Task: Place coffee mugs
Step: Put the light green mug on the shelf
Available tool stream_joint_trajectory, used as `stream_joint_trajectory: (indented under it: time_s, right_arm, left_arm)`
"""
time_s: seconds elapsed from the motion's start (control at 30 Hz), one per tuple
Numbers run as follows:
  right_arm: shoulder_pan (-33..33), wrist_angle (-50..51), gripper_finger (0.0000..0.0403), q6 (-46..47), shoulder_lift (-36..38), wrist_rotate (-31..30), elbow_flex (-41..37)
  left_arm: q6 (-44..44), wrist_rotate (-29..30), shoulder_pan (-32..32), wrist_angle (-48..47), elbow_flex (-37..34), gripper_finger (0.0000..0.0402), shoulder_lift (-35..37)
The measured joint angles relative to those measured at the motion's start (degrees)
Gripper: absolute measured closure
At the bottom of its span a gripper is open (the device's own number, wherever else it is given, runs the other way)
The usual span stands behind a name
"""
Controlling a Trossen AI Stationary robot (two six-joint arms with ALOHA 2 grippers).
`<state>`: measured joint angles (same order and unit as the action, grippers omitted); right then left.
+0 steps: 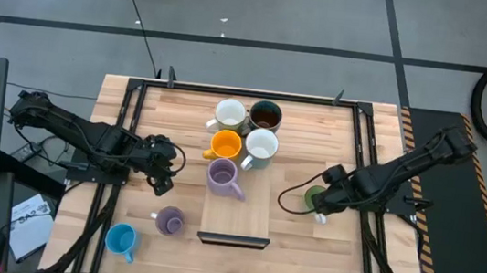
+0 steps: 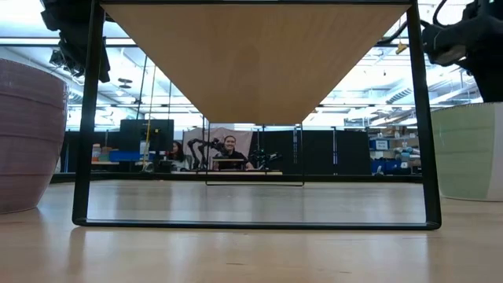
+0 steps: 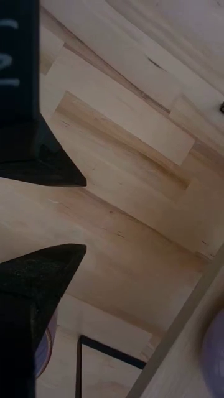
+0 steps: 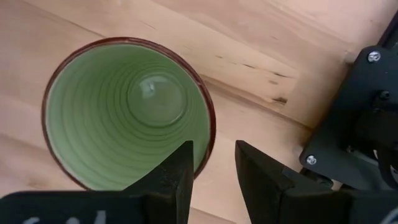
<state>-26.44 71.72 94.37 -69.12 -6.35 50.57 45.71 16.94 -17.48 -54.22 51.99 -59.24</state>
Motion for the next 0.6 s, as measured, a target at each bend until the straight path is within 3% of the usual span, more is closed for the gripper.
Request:
stream_joint_trajectory:
  time_s: [0.4, 0.6]
  right_arm:
    - [0.0, -0.4, 0.0281, 0.0, -6.0, 0.2, 0.0]
    - [0.0, -1.1, 0.0318, -1.1, -7.0, 0.2, 0.0]
  left_arm:
    - [0.0, 0.0, 0.0, 0.0, 0.0, 0.0235, 0.0]
    - [0.0, 0.0, 0.0, 0.0, 0.0, 0.0235, 0.0]
